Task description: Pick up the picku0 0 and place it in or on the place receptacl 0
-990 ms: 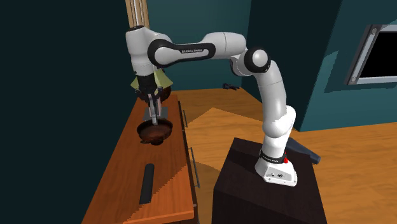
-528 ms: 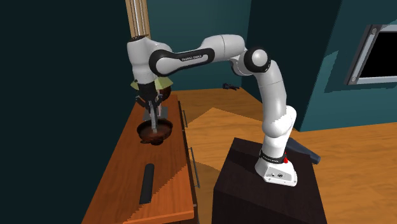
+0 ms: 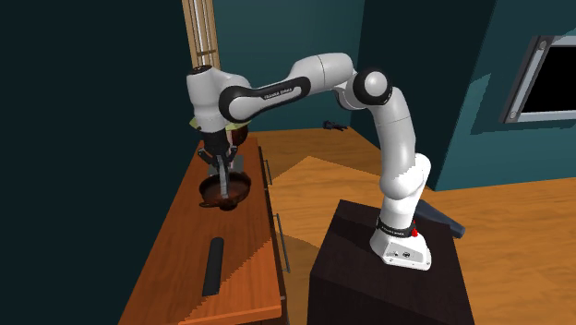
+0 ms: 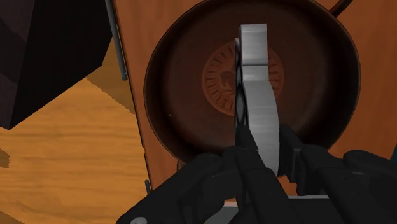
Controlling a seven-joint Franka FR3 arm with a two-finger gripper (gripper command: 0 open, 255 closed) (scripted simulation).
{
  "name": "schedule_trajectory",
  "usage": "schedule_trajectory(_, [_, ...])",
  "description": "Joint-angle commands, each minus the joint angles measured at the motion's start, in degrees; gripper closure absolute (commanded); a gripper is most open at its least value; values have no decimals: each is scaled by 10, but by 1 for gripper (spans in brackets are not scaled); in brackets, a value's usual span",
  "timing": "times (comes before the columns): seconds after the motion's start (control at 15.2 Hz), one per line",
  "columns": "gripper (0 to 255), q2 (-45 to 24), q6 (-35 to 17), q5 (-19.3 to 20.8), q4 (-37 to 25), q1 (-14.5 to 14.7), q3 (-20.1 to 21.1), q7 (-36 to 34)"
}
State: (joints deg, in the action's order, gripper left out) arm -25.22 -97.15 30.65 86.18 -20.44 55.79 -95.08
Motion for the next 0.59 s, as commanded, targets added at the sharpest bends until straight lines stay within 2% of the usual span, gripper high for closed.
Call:
schedule_trajectory(0.0, [255,1,-2,0,3,-1,0,0])
schedule_trajectory(0.26, [255,1,-2,0,3,-1,0,0])
schedule_trajectory(0.33, [0,1,-2,0,3,-1,0,0])
schedule_trajectory(0.53, [0,1,-2,0,3,-1,0,0])
